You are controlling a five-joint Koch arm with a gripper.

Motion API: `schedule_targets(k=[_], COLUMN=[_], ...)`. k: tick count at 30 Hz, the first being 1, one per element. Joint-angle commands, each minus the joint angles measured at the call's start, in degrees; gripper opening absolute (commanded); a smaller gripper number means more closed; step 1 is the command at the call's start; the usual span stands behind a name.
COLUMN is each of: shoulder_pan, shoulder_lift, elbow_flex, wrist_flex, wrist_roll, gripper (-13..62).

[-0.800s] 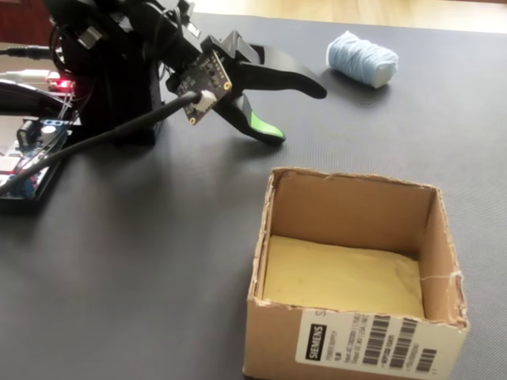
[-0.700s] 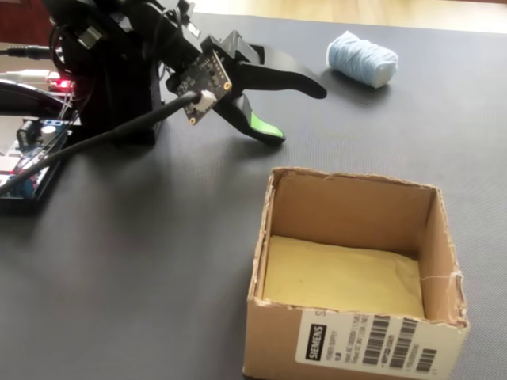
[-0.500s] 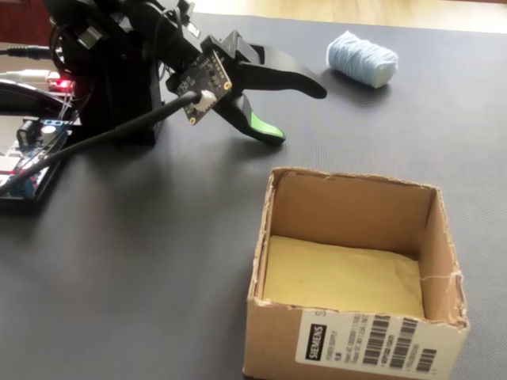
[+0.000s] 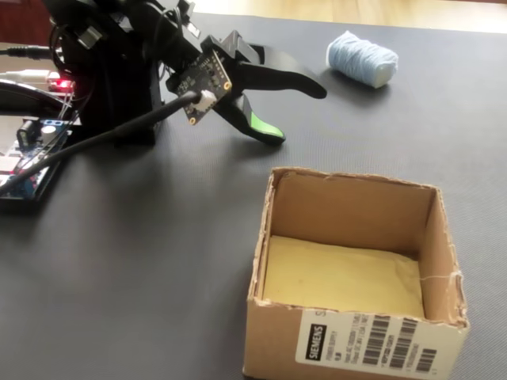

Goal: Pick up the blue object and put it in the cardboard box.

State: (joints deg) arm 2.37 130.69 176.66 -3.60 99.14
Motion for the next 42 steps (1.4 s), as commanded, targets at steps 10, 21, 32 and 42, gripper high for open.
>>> schedule_targets(k=[10,21,32,42], shoulder_pan=[-0.4,-0.7,-6.6,-13.3], shoulder_lift=[4.8,4.8,4.7,4.7], elbow_flex=[2.0,2.0,2.0,1.9], wrist_flex=[6.0,6.1,5.9,5.7], wrist_roll=[1.6,1.6,1.6,1.4], gripper=[34.0,34.0,33.9,33.9])
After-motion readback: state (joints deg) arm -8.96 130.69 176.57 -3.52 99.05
